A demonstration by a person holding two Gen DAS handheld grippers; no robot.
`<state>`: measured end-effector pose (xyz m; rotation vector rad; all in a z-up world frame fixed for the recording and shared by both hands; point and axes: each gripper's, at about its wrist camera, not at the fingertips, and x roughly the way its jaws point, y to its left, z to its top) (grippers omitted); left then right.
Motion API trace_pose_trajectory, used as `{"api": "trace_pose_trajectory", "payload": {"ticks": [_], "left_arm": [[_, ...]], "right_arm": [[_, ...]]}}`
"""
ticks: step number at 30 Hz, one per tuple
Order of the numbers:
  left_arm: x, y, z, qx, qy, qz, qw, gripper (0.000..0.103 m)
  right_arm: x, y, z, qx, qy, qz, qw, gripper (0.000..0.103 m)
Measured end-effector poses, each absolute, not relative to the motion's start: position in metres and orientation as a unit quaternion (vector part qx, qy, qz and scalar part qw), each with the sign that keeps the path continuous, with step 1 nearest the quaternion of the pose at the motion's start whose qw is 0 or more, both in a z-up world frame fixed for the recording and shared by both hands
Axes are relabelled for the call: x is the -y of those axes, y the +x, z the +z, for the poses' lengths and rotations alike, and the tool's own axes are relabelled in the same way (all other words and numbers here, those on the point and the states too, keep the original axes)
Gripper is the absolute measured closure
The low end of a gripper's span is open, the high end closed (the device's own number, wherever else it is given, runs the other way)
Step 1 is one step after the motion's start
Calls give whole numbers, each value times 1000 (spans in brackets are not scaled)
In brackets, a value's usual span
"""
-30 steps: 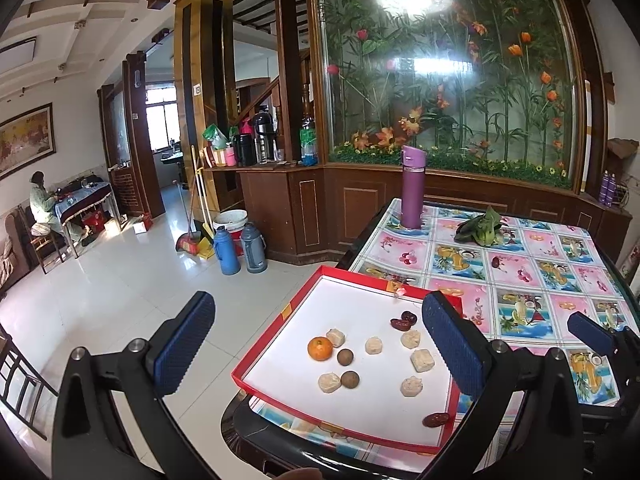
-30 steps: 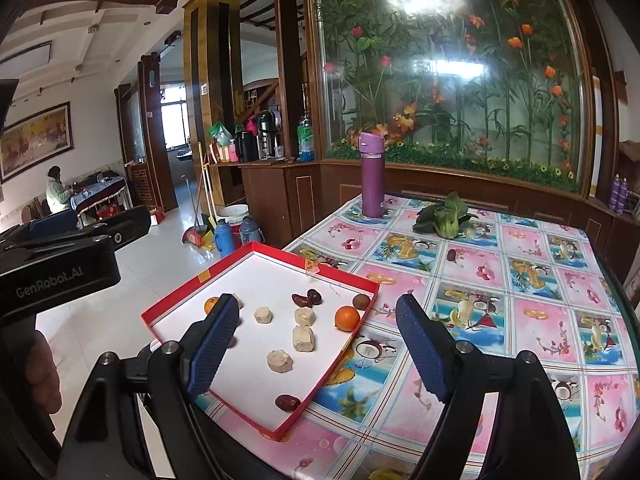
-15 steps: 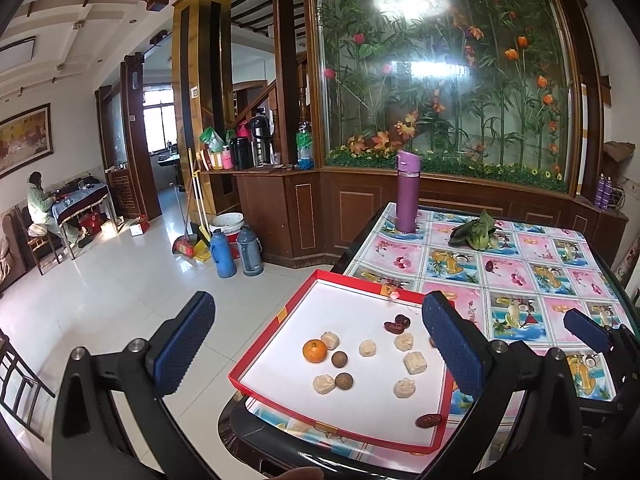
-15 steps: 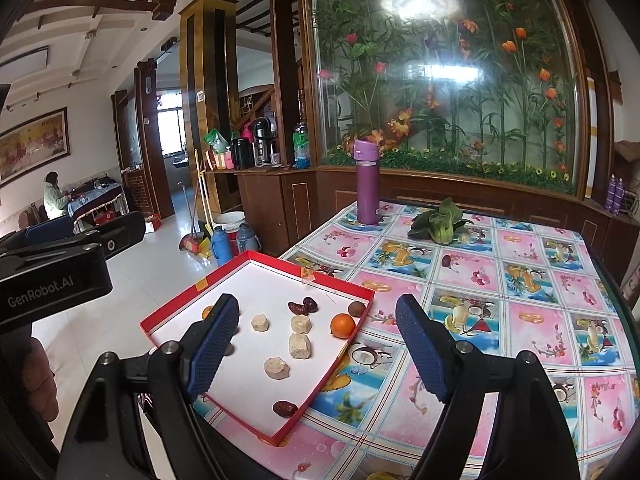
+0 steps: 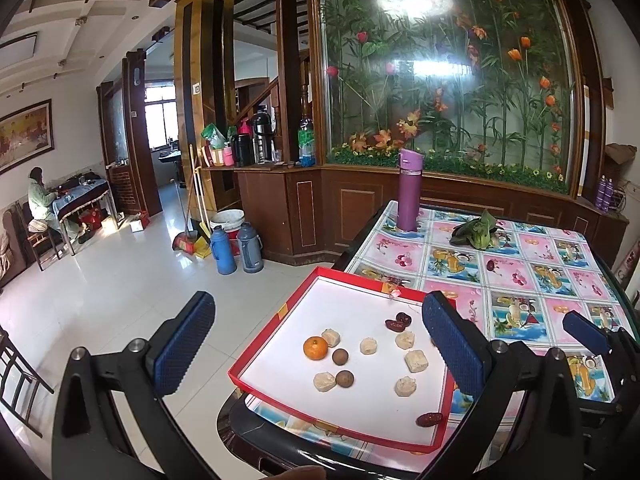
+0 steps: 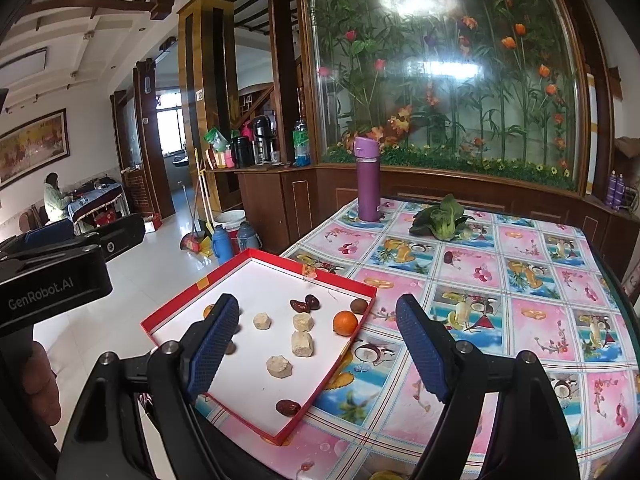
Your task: Organize fruits
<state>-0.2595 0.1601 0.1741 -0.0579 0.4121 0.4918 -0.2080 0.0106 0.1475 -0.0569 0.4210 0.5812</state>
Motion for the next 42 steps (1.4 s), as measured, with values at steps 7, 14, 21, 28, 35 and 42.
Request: {"api": "trace_pose_trajectory", "payload": {"ticks": [7,14,21,28,35,42], "left_arm": [[-160,-259,174,-203,-31,241,949,0],[-157,-259,174,-202,-29,241,949,0],[-153,-259,173,-203,-28,237,950,0],[-155,-257,172,-203,-28,235,950,0],[-155,-256,171,-203,-28,234,950,0],[-157,-254,170,-200,-31,233,951,0]], "right_arm": [[-11,-208,146,-207,-25,285,936,22],[-11,-208,146,-207,-25,285,936,22],[-12,-208,144,-211,-21,283,935,22],[-12,-207,143,-213,-21,284,935,22],[-13,-209,142,-212,-21,283,935,22],[-15,-207,143,-215,-18,282,935,22]]}}
